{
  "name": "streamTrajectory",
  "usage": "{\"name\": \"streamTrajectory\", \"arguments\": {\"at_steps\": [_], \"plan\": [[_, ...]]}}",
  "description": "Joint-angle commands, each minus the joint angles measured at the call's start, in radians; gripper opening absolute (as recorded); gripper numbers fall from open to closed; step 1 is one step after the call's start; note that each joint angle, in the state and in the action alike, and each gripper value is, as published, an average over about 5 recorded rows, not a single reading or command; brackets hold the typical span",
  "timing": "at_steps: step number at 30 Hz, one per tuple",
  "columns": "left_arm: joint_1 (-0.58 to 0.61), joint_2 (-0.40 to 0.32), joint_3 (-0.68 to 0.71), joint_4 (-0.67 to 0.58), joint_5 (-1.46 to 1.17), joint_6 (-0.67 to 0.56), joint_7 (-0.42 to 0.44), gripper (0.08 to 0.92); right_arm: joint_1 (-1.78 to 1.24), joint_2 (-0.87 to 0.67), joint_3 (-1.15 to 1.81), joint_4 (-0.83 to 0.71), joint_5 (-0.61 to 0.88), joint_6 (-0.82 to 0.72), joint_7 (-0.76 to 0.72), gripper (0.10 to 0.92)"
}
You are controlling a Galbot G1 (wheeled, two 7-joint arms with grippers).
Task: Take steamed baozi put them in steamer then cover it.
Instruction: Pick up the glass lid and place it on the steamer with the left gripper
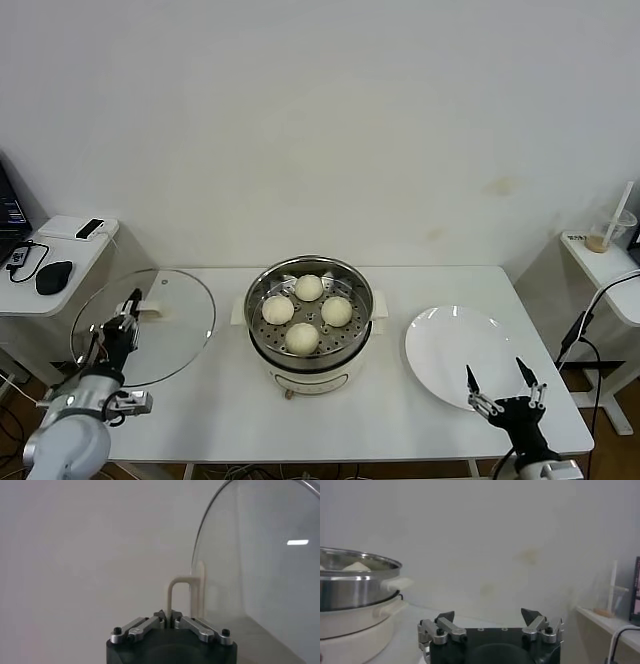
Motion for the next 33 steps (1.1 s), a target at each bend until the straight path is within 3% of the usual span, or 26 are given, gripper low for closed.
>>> {"name": "streamTrajectory", "arguments": {"at_steps": [1, 8, 15, 21, 33], "plan": [[-0.141, 0.118, 0.234, -0.147, -0.132, 0.197, 0.129, 0.136, -0.002, 0.007, -0.017, 0.003, -0.047, -0.012, 0.005, 0.823], [-0.303, 0.095, 0.44, -0.143, -0.104, 0.298, 0.205, 0.136, 0.015, 0.047, -0.041, -0.007, -0.117, -0.03, 0.006, 0.823], [-0.405, -0.037, 0.556, -0.108, 0.059, 0.331, 0.292, 0.136, 0.024, 0.056, -0.039, -0.018, -0.143, -0.037, 0.005, 0.823], [-0.431, -0.115, 0.593, -0.082, 0.161, 0.34, 0.35, 0.136, 0.032, 0.069, -0.064, -0.023, -0.17, -0.047, 0.001, 0.823], [-0.491, -0.278, 0.665, -0.02, 0.242, 0.359, 0.375, 0.136, 0.039, 0.067, -0.076, -0.063, -0.189, -0.034, 0.004, 0.823]]}}
